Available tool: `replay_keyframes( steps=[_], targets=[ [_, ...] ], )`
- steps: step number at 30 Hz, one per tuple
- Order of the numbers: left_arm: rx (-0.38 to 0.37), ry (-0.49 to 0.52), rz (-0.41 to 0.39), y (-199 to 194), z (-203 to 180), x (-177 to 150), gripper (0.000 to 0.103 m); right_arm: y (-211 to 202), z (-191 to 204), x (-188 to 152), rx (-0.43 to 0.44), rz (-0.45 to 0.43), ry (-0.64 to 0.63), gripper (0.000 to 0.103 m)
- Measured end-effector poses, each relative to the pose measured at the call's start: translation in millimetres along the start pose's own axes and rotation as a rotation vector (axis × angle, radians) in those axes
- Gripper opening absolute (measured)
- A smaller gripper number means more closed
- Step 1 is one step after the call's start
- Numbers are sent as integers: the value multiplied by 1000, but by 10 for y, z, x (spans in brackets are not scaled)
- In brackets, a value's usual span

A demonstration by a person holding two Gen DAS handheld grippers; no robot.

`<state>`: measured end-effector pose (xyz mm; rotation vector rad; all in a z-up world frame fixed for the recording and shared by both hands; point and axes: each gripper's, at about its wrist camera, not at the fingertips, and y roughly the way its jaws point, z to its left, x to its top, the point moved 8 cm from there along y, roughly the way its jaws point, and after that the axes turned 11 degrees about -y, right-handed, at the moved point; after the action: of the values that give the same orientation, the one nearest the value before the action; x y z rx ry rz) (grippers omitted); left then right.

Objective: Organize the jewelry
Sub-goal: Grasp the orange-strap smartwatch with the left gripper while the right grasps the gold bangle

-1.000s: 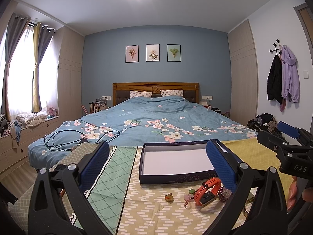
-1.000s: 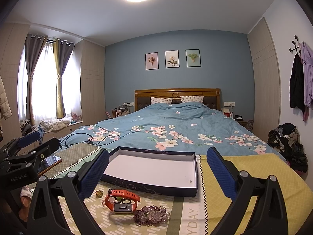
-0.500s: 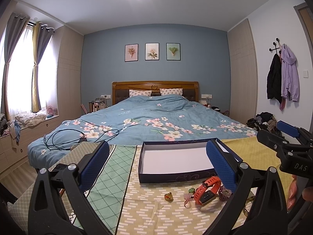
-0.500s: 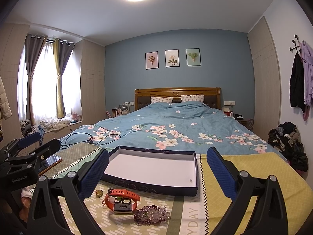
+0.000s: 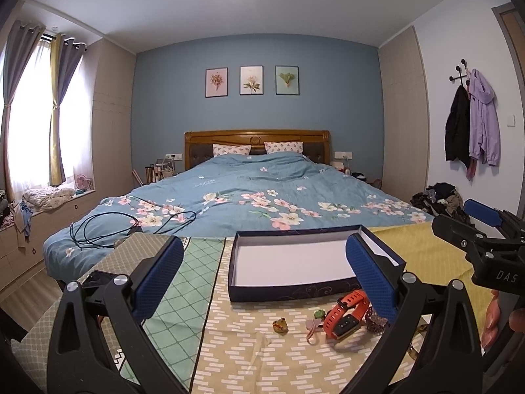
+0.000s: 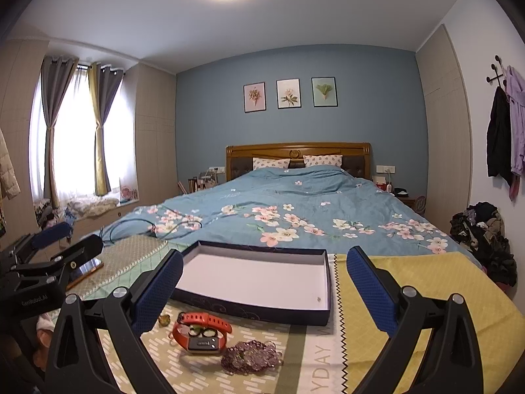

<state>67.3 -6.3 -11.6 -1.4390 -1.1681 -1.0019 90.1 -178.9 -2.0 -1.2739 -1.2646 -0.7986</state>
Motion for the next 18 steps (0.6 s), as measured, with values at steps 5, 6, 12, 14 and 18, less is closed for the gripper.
replay_keyframes(
  steps=[5,6,12,14,18],
  targets=[
    [-73,13,119,165,-104,-196,97,92,-100,-282,60,136,3,96],
    [-90,19,156,216,-134,-265,97,105,-107,-341,64,160,-3,96],
    [-153,79,326,493,-327,-647,97,171,-68,-806,174,348,-35,92],
    [-151,105,361,597,-386,-768,94,167,-9,-888,202,383,-52,87],
    [-164,120,442,769,-431,-942,78,164,88,-1100,274,465,-88,73]
  ],
)
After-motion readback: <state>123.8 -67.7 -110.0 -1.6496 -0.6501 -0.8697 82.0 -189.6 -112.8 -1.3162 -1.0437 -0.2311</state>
